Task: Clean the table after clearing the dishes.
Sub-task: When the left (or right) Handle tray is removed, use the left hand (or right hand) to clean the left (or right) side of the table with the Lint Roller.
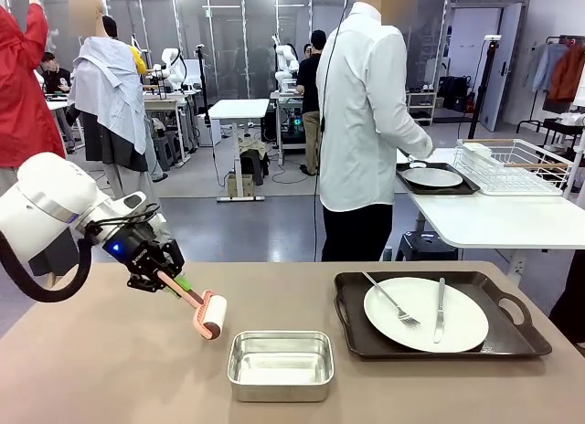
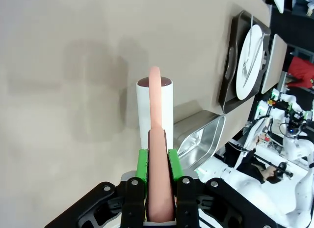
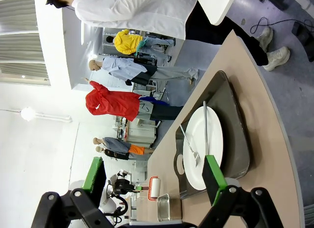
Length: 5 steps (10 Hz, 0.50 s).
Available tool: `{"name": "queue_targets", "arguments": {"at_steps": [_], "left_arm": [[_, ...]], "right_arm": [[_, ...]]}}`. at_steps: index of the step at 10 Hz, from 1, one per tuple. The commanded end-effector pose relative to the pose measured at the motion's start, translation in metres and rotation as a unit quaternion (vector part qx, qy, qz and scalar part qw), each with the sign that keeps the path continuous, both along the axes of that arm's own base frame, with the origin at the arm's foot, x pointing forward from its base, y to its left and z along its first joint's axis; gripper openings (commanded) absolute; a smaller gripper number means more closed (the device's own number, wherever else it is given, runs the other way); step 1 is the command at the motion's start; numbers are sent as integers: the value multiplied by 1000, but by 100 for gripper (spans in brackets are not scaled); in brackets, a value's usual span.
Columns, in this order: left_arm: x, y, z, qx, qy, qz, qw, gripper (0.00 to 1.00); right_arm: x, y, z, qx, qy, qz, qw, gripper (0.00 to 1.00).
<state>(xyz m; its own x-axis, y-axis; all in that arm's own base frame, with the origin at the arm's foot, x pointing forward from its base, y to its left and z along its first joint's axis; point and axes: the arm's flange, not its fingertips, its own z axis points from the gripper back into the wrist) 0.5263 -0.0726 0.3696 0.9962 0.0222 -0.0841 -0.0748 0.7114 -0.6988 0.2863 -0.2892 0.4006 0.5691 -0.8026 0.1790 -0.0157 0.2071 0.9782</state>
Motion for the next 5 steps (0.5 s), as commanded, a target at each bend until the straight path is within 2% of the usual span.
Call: {"name": "queue_targets", "arguments": {"at_steps": [1,5], "left_arm": [[6,3,-4,-32,0,9,999,21],[9,11,-30,-63,-17,-10,998,21]], "right_arm": [[-1,0,3,5,-6,-5,1000,100],[-1,0,3,5,-6,-5,1000,100]]}}
